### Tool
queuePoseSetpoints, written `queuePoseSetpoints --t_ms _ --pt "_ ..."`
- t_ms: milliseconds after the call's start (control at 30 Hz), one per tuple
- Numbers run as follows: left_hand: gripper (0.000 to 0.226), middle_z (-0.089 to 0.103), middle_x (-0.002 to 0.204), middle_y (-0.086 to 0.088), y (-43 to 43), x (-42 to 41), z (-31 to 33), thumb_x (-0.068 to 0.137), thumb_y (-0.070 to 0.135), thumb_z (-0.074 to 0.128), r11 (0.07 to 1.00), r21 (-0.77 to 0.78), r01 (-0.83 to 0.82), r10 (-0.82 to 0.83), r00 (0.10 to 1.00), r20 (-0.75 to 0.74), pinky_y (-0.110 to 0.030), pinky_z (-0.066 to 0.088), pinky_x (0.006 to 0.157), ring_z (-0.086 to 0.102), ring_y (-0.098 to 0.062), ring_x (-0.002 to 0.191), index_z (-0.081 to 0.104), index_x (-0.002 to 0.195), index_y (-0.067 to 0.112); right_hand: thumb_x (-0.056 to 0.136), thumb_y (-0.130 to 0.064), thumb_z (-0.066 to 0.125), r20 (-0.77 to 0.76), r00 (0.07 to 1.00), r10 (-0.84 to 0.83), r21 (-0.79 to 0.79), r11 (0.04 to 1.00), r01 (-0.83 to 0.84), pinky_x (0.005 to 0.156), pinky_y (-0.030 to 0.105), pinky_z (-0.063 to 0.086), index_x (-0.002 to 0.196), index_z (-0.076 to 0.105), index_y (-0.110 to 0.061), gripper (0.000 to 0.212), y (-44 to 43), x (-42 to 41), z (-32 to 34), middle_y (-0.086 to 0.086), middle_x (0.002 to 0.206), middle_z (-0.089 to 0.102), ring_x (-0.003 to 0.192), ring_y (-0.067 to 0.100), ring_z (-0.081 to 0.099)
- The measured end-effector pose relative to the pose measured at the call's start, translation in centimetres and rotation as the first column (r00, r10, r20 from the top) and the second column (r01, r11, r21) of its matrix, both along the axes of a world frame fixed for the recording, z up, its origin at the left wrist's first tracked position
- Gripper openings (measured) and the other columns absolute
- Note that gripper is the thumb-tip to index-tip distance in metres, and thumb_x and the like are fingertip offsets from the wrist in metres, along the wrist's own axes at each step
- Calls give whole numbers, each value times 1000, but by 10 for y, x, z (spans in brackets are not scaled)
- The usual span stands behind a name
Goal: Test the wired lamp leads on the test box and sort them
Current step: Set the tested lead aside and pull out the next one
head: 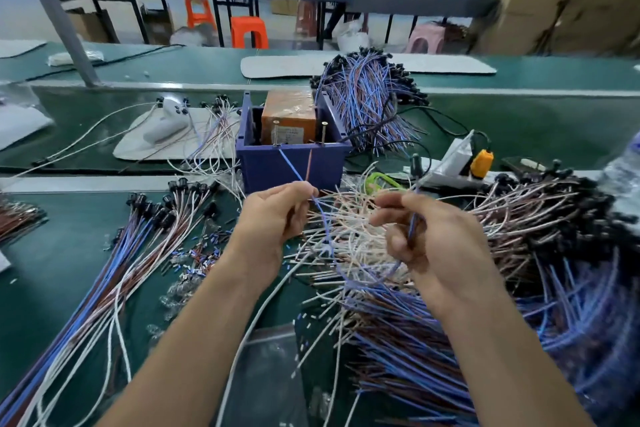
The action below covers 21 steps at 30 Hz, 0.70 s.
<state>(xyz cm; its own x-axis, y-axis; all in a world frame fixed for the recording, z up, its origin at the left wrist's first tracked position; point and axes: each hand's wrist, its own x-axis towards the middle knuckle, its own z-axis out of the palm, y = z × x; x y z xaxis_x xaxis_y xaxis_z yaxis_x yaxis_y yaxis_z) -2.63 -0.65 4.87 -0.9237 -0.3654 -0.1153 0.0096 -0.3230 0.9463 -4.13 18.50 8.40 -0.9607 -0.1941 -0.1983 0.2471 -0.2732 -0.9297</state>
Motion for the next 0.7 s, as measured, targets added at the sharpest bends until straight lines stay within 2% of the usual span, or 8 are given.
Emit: queuePoseSetpoints --t_ms 167,233,333,400,433,500,600,700 --pt "29 62 55 -2 13 7 4 88 6 71 972 -203 115 -110 993 37 -17 42 44 52 -11 47 78 62 14 105 -13 48 -84 988 -131 223 964 147 46 27 55 88 70 2 32 75 -5 7 20 75 74 58 23 71" --pt "27 69 60 -6 20 11 6 88 8 72 917 -323 234 -222 972 74 -17 44 46 59 -14 48 79 63 15 104 -14 52 -189 967 -169 426 874 236 49 28 56 82 72 -4 31 104 -6 10 18 76 75 59 24 73" --pt "22 75 66 -9 35 17 7 84 12 79 781 -473 407 -382 911 154 -19 49 49 67 -14 51 78 62 15 98 -24 61 -372 918 -139 767 511 388 55 30 55 70 74 -14 32 144 -1 18 4 58 72 53 20 71" --pt "13 74 64 -11 49 23 8 74 19 85 667 -545 508 -486 851 199 -22 51 53 67 -14 52 78 64 13 92 -30 63 -442 893 -84 864 227 449 58 34 55 67 73 -15 32 164 5 25 1 50 66 54 22 68" --pt "11 74 63 -10 57 26 8 68 24 84 619 -571 539 -512 829 226 -23 52 55 66 -13 52 79 65 14 91 -30 64 -455 887 -82 873 158 462 63 36 56 67 72 -13 31 171 7 28 3 51 66 57 24 67" --pt "20 73 61 -4 67 29 5 57 38 79 550 -635 542 -478 828 292 -25 52 57 64 -10 51 81 69 22 88 -26 64 -443 892 -89 884 124 451 69 39 58 70 70 -10 25 181 11 28 6 58 69 66 28 68" --pt "21 72 62 16 75 31 -2 55 55 78 388 -793 470 -326 875 359 -26 56 63 66 0 54 78 75 49 83 -21 70 -408 912 -46 909 72 410 72 36 51 78 65 -13 11 188 13 17 6 70 69 75 32 64" --pt "29 68 71 31 79 33 -6 54 62 81 349 -875 335 -251 933 258 -23 48 59 62 8 64 71 82 62 81 -24 80 -442 896 -51 895 50 444 70 29 38 91 57 -15 27 187 16 3 -7 69 53 69 26 49"
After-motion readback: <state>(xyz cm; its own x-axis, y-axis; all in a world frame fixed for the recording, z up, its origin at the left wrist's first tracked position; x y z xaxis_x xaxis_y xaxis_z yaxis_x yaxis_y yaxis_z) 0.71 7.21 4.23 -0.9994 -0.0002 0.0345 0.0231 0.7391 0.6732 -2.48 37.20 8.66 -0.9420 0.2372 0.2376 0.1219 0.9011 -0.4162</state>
